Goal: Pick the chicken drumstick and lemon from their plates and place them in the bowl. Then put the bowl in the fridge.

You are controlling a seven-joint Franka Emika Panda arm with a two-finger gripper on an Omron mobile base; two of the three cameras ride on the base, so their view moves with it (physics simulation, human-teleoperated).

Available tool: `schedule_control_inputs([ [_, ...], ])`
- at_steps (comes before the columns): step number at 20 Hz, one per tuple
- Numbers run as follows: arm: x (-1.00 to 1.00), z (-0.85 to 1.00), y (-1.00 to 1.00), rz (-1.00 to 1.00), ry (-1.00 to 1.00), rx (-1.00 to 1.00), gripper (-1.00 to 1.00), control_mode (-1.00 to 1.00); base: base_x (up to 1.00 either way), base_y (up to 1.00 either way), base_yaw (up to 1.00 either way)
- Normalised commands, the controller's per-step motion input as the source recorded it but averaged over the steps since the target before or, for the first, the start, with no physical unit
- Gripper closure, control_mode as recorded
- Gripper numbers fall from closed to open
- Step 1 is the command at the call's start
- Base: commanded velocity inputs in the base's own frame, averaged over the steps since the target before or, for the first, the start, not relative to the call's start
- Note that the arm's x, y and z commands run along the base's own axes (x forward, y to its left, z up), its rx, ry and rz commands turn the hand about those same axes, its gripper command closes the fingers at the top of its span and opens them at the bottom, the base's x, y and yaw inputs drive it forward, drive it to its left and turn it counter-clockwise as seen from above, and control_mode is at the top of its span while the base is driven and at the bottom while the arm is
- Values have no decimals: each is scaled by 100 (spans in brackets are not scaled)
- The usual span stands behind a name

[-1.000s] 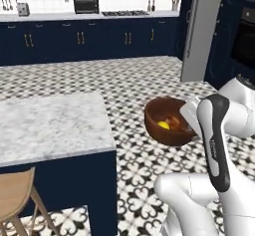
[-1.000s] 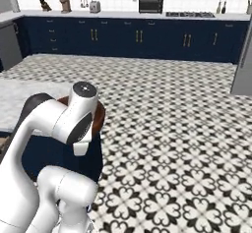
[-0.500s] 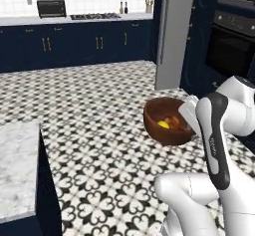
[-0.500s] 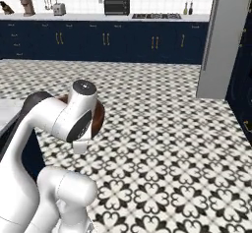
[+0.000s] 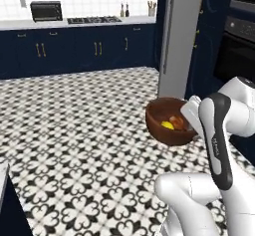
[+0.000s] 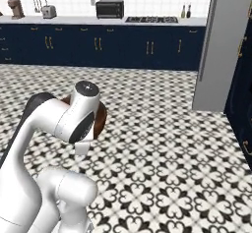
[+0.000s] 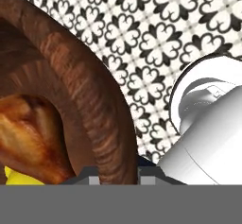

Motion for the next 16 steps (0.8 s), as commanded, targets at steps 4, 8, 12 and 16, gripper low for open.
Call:
schedule_control_inputs([
  [4,0,0,0,0,0,0,100,100,100,-3,12],
  [8,0,0,0,0,0,0,100,100,100,0,10],
  [12,0,0,0,0,0,0,100,100,100,0,8],
  [16,0,0,0,0,0,0,100,100,100,11,0],
])
